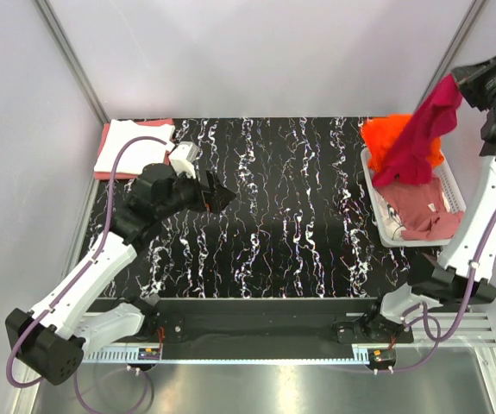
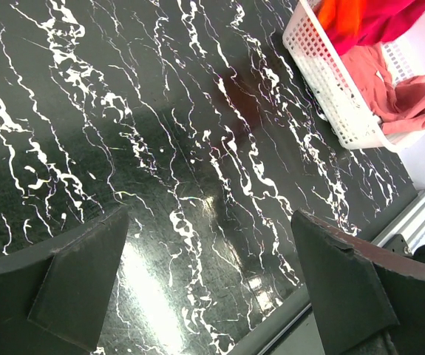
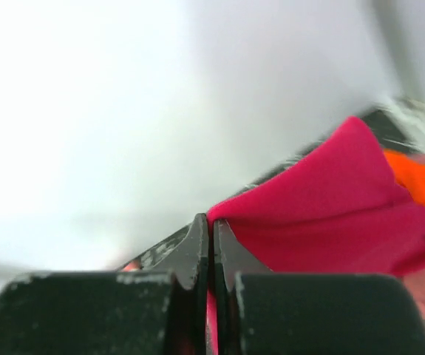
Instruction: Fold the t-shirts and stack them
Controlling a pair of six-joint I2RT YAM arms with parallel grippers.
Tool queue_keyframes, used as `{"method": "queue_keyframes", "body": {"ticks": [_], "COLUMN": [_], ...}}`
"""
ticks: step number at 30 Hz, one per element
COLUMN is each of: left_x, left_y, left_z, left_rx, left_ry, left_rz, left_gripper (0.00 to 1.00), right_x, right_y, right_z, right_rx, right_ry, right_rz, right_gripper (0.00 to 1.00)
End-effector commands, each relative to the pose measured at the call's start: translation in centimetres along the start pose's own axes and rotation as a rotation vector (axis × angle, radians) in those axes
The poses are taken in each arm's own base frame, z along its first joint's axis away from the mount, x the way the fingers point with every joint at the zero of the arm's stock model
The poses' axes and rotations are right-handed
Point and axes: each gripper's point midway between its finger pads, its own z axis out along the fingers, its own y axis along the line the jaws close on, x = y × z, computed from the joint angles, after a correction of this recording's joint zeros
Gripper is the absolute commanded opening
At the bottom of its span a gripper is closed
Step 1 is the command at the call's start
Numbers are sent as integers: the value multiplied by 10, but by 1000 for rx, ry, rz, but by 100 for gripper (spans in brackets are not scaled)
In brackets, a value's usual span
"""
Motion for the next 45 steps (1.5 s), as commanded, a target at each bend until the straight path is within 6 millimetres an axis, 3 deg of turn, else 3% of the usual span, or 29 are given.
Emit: {"method": "queue_keyframes", "body": {"ticks": [1,6,11,15,19,20,21,22,23,24,25,27,29,32,34,36,38,39,42,43,45], "left_x": [-24,-23,-22,-25,-26,-26,-26,-26,-26,-26,-26,-26,-25,-24,-20,-11,-2,8,27,34,38], "left_y": [-3,-2,1,2,5,7,7,7,8,10,10,12,13,13,15,22,21,23,23,25,20], "left_z": [-9,-6,-5,-8,-8,-8,-7,-7,-7,-7,-7,-7,-6,-4,-1,10,20,33,61,69,82], "left_rx": [-7,-7,-18,-26,-38,-42,-43,-44,-47,-55,-56,-62,-64,-62,-63,-79,-68,-68,-68,-90,-89], "left_ry": [-85,-74,-69,-84,-90,-89,-89,-88,-88,-92,-90,-91,-87,-80,-67,-25,33,97,227,262,289], "left_rz": [30,16,12,17,15,12,11,8,7,6,8,5,3,4,7,7,-20,-54,-119,-136,-161], "left_gripper": [99,99,99,99,99,99,99,99,99,99,99,99,99,99,99,99,99,98,94,94,94], "right_x": [17,39,16,21,58,84,98,121,138,163,174,203,234,253,269,276,278,270,250,243,232], "right_y": [79,129,150,179,200,202,206,195,198,190,181,179,161,133,120,102,66,36,-26,-63,-97], "right_z": [-39,-67,-82,-95,-99,-91,-93,-75,-78,-66,-55,-50,-32,-16,-15,-19,-6,6,33,50,66], "right_rx": [-330,-514,-531,-664,-724,-721,-731,-673,-675,-627,-592,-586,-522,-411,-384,-331,-174,-16,228,338,422], "right_ry": [115,190,90,166,267,339,363,404,436,477,489,530,590,611,652,672,623,558,447,433,421], "right_rz": [-48,-74,-72,-3,8,14,-4,2,-11,-7,-3,-34,-68,-114,-131,-158,-222,-268,-284,-246,-202], "right_gripper": [0,0,0,0,0,0,0,0,0,0,0,12,21,35,54,60,63,63,61,59,59]}}
